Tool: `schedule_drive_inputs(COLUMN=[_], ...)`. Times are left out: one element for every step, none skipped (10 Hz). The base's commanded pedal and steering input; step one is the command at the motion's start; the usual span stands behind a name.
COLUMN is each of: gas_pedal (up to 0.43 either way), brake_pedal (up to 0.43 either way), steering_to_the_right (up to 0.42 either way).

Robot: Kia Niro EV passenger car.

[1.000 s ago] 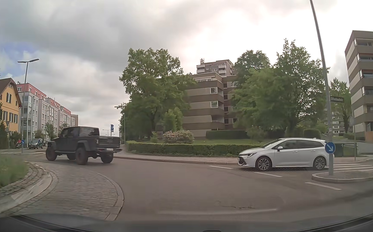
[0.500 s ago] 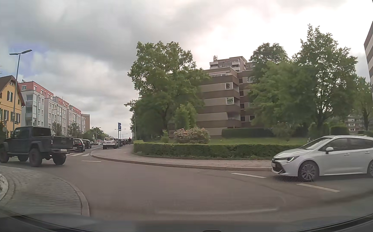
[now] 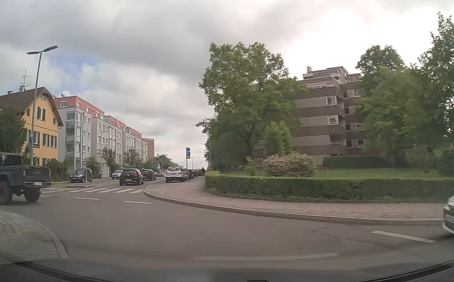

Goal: Follow the waypoints while adhering to traffic rules and regulations

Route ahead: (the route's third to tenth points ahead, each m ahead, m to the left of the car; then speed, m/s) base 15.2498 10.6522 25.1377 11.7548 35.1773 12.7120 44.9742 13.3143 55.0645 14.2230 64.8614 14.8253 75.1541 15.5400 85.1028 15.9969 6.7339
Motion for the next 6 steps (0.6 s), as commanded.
schedule_drive_inputs(gas_pedal=[0.138, 0.150, 0.150, 0.150, 0.157, 0.169], brake_pedal=[0.000, 0.000, 0.000, 0.000, 0.000, 0.000], steering_to_the_right=[-0.249, -0.247, -0.244, -0.244, -0.243, -0.241])
